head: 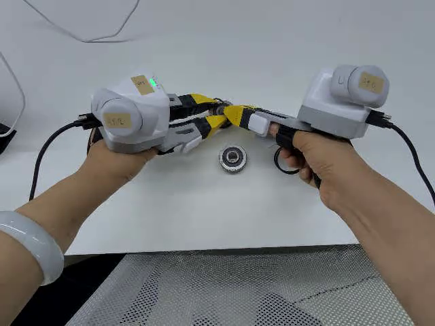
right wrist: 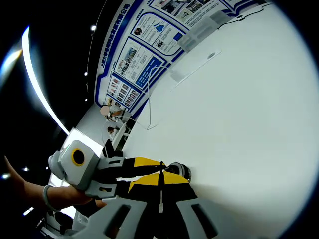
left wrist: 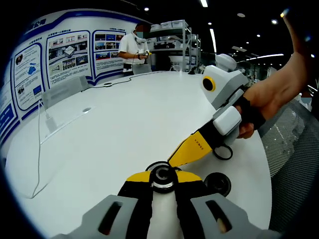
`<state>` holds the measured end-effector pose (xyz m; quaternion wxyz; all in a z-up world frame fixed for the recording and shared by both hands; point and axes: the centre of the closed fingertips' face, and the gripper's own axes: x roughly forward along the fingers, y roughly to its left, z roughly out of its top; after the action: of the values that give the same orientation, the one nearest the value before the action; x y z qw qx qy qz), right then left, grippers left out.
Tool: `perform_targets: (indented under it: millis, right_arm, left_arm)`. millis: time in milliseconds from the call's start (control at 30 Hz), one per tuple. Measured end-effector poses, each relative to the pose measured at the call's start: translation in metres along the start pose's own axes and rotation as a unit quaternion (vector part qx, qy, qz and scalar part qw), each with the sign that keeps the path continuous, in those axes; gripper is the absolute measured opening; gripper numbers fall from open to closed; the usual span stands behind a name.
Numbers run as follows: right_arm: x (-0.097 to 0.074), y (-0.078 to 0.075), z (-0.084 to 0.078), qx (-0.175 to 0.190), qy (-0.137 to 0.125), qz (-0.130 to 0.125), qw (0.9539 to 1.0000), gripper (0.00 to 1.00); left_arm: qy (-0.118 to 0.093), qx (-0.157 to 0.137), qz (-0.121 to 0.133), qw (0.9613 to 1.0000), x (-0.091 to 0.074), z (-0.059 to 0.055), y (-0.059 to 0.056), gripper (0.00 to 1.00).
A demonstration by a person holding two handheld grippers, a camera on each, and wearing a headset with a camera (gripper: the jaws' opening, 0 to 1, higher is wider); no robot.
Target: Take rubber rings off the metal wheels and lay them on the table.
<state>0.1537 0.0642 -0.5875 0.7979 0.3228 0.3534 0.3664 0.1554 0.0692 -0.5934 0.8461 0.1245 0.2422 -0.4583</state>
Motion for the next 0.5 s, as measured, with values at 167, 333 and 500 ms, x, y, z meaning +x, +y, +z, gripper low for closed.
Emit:
perform_targets:
  millis: [167, 333, 500]
  right_arm:
    - [0.0, -0.002, 0.0, 0.005, 0.0, -0.004, 1.0, 0.01]
    - [-0.002, -0.001, 0.001, 0.01, -0.003, -0.003, 0.9999, 0.01]
    - [-0.007, 0.006, 0.001, 0.013, -0.005, 0.004, 0.9999, 0.01]
  left_arm:
    - [-0.004, -0.002, 0.003, 1.0, -0.007, -0.001, 0.0, 0.28]
    - [0.003, -0.001, 0.004, 1.0, -0.01, -0.005, -0.003, 0.3]
    - [-0.002, -0.006, 0.008, 0.9999, -0.014, -0.005, -0.004, 0.36]
